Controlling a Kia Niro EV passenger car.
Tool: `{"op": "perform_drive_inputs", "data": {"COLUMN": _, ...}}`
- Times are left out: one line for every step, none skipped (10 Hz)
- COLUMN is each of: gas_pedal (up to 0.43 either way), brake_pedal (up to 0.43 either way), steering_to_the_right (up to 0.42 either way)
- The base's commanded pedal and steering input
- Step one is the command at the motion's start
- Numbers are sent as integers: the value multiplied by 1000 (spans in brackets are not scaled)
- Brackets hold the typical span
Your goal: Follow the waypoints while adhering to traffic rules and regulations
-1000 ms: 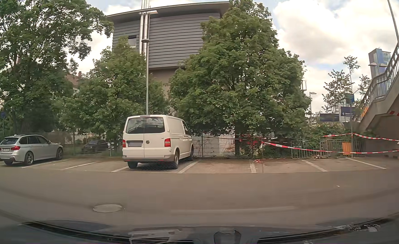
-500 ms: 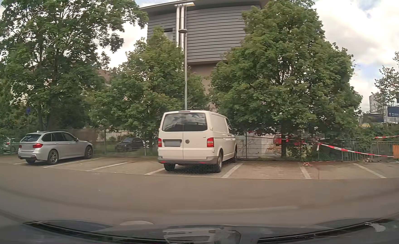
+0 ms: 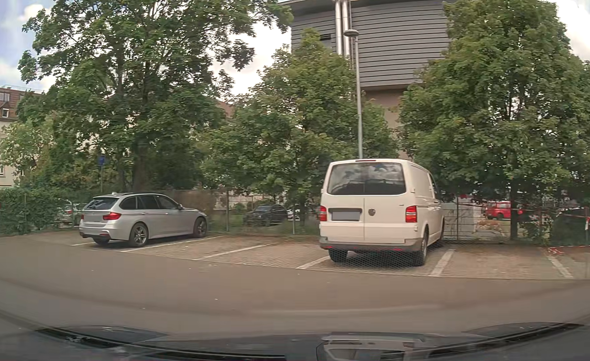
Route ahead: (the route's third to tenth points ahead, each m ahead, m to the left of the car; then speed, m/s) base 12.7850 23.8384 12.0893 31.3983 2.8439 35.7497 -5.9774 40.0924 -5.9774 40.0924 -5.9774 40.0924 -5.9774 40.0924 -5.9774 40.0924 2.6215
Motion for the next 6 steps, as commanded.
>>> {"op": "perform_drive_inputs", "data": {"gas_pedal": 20, "brake_pedal": 0, "steering_to_the_right": -649}}
{"op": "perform_drive_inputs", "data": {"gas_pedal": 20, "brake_pedal": 0, "steering_to_the_right": -653}}
{"op": "perform_drive_inputs", "data": {"gas_pedal": 20, "brake_pedal": 0, "steering_to_the_right": -656}}
{"op": "perform_drive_inputs", "data": {"gas_pedal": 20, "brake_pedal": 0, "steering_to_the_right": -657}}
{"op": "perform_drive_inputs", "data": {"gas_pedal": 20, "brake_pedal": 0, "steering_to_the_right": -657}}
{"op": "perform_drive_inputs", "data": {"gas_pedal": 20, "brake_pedal": 0, "steering_to_the_right": -657}}
